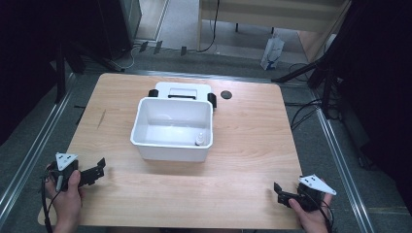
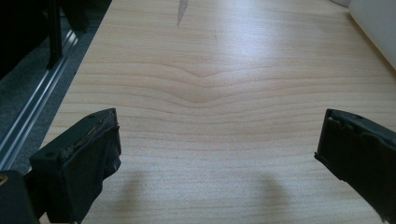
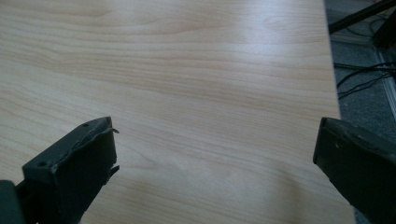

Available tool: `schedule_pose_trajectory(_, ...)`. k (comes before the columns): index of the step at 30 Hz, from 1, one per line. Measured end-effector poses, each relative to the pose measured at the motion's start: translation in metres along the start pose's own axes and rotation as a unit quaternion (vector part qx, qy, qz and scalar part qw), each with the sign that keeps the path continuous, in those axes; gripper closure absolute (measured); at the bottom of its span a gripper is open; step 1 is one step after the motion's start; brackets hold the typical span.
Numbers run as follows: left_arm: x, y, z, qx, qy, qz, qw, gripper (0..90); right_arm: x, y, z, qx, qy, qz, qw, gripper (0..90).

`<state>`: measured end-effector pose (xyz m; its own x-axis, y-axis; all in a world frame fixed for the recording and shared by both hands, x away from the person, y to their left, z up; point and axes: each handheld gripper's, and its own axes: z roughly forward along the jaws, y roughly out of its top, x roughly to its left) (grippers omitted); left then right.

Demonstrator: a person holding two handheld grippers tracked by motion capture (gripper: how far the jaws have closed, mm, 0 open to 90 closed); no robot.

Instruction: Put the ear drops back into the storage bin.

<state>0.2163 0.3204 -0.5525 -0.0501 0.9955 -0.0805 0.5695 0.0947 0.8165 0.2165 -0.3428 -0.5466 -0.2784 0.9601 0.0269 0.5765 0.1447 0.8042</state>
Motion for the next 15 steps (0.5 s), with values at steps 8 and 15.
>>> schedule_pose_trajectory(8, 0.0007, 0.0000, -0.0002, 0.001, -0.003, -0.001, 1.0000, 0.4, -0.0053, -0.0046, -0.0052, -0.037, -0.009, 0.041, 0.9984, 0.0)
schedule_pose_trajectory(15, 0.0015, 0.0000, 0.0000, 0.004, -0.004, -0.002, 1.0000, 0.4, -0.0061, -0.0041, -0.0039, -0.029, -0.007, 0.050, 0.9983, 0.0)
